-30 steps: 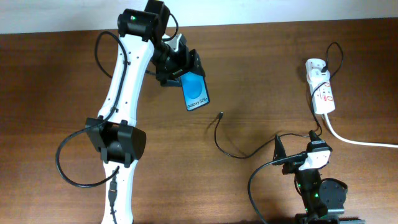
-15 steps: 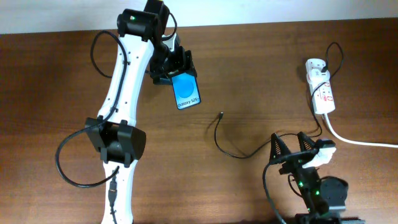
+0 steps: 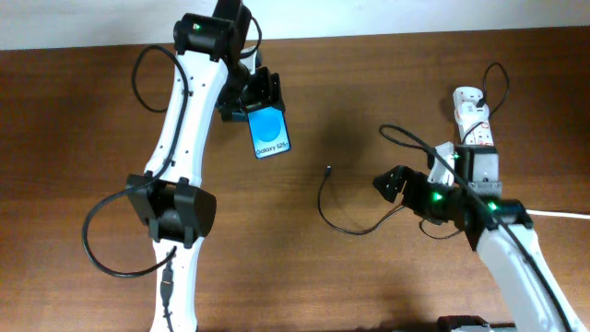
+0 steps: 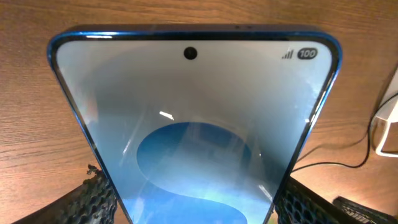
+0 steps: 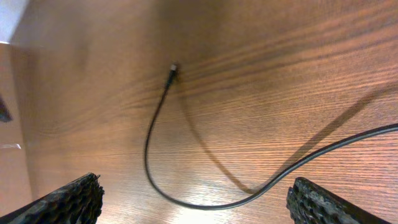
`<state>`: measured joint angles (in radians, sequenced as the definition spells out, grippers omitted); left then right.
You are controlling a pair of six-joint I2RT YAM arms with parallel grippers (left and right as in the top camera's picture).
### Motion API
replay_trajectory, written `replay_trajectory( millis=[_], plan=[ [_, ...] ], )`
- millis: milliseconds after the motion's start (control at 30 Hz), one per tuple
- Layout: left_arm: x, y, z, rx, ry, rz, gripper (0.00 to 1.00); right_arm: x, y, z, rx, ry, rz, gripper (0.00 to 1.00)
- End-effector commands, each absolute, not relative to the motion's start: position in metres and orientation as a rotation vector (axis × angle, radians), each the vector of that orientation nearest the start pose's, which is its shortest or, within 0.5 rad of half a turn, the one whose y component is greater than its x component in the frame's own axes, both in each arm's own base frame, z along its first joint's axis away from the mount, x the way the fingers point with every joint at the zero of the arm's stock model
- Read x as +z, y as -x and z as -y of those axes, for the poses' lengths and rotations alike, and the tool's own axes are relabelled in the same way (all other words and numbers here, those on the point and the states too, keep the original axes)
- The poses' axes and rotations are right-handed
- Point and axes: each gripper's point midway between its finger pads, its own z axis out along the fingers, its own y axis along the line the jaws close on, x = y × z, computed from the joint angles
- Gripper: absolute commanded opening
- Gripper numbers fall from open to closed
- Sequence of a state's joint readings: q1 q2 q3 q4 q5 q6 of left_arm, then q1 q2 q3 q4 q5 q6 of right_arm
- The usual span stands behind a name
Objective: Plug charger to phone and switch on socket
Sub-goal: 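Move the right gripper toward the phone held by the left gripper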
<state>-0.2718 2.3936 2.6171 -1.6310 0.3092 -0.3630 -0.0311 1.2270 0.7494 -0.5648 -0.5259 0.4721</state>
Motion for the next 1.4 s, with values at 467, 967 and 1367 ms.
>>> replay_trajectory(
  millis=[467, 967, 1367],
  plan=[
    [0.121, -0.431, 0.173, -0.502, 0.55, -3.159, 0.35, 0.09, -0.308, -0.1, 1.101, -0.56, -2.615, 0.98],
    [0.126, -0.428, 0.186, -0.625, 0.591, -3.166, 0.34, 0.144, -0.311, -0.133, 0.912, -0.349, -2.451, 0.99],
    [0.15, -0.419, 0.224, -1.048, 0.608, -3.172, 0.34, 0.167, -0.332, -0.207, 0.916, -0.283, -2.271, 0.99]
  ],
)
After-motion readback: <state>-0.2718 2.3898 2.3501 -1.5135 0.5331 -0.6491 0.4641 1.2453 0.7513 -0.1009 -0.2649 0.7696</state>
